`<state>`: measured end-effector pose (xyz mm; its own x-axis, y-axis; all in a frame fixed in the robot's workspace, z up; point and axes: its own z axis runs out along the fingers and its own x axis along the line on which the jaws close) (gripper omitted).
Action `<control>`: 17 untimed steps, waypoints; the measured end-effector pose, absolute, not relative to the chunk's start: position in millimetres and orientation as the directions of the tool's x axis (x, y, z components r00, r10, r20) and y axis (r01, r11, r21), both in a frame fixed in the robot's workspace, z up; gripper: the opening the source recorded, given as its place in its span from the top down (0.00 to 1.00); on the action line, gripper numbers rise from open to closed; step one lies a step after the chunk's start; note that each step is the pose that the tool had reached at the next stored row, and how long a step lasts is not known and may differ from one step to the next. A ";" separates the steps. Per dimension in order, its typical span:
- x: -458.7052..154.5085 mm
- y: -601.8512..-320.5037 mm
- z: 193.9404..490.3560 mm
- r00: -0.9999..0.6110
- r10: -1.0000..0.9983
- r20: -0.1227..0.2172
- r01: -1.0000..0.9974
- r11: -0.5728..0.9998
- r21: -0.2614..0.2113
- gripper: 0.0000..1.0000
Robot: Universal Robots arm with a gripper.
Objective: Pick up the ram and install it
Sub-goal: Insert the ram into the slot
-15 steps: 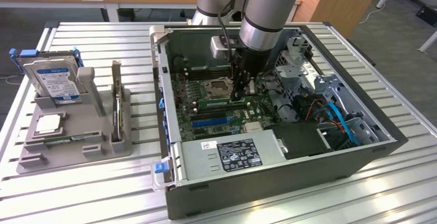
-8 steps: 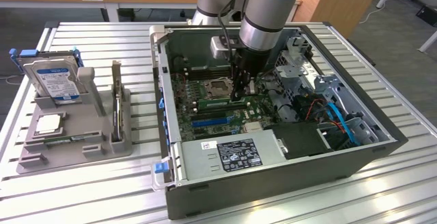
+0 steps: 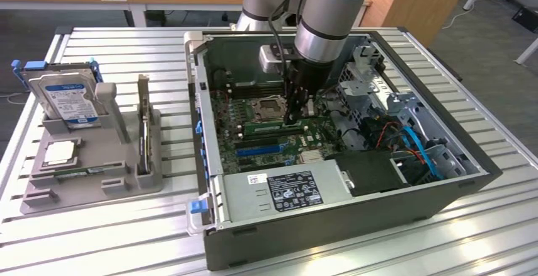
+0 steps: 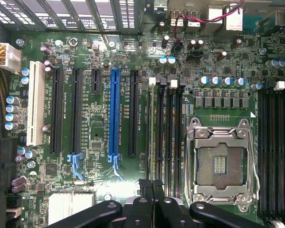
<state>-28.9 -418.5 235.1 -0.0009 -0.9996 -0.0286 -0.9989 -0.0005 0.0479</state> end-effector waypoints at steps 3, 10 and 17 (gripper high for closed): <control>-28.9 -418.5 235.0 -0.001 -1.000 -0.029 -0.999 0.000 0.048 0.88; -28.9 -418.5 233.4 -0.001 -1.000 -0.029 -0.999 -0.001 0.048 0.88; -29.1 -418.5 232.9 -0.001 -1.000 -0.029 -0.999 -0.001 0.048 0.88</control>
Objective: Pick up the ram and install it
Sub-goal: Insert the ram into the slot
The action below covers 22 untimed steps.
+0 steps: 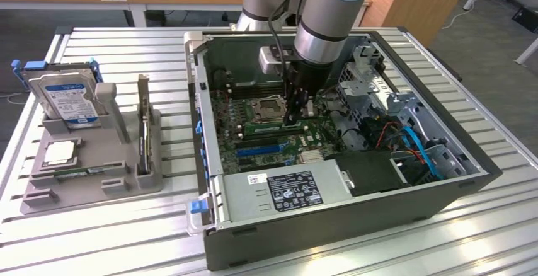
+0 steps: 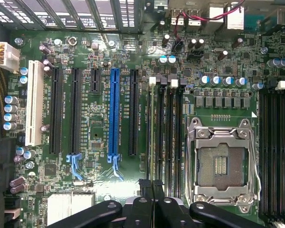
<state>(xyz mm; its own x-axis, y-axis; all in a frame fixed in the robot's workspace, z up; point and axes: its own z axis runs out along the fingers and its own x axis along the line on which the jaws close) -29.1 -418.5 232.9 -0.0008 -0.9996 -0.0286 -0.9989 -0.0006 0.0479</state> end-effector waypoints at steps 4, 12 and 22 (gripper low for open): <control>-29.6 -418.2 232.6 -0.001 -1.000 -0.029 -0.999 0.000 0.048 0.88; -29.6 -417.7 231.3 -0.001 -1.000 -0.029 -0.999 0.000 0.048 0.88; -29.6 -417.7 231.1 -0.001 -1.000 -0.029 -0.999 0.000 0.048 0.88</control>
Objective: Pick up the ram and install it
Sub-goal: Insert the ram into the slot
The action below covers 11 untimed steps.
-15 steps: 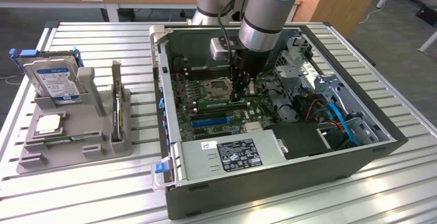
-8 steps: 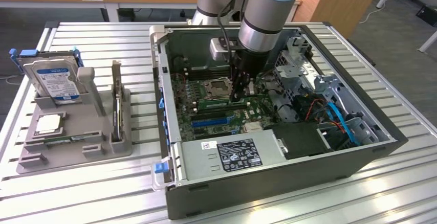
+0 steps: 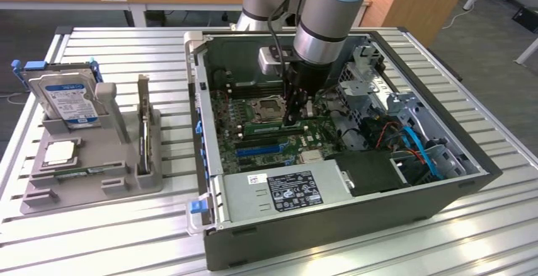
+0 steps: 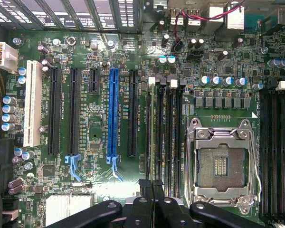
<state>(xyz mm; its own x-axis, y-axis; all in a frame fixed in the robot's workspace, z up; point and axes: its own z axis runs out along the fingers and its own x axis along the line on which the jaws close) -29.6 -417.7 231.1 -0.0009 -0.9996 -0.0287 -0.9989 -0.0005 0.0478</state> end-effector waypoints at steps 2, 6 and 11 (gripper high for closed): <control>-29.6 -417.7 231.1 -0.001 -1.000 -0.029 -0.999 0.000 0.048 0.88; -29.6 -417.7 231.1 -0.001 -1.000 -0.029 -0.999 0.000 0.048 0.88; -29.3 -417.7 231.0 -0.001 -1.000 -0.029 -0.999 0.000 0.048 0.88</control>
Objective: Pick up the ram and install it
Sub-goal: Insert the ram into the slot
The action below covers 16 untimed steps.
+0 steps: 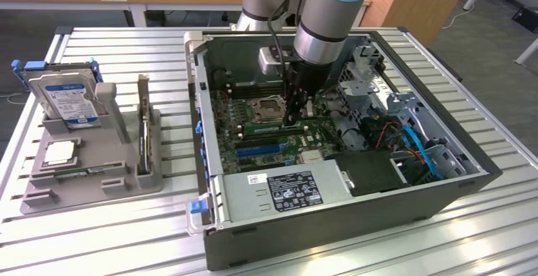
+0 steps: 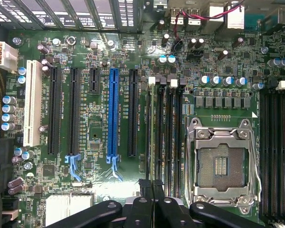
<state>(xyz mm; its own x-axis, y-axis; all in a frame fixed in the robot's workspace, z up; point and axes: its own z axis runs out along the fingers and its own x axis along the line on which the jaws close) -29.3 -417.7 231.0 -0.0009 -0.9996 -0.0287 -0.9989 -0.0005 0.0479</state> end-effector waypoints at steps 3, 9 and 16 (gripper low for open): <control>-29.2 -417.7 231.1 -0.001 -1.000 -0.029 -0.999 0.000 0.048 0.88; -29.1 -417.7 229.3 -0.001 -1.000 -0.029 -0.999 0.000 0.048 0.88; -29.1 -417.7 226.7 -0.001 -1.000 -0.029 -0.999 -0.001 0.048 0.88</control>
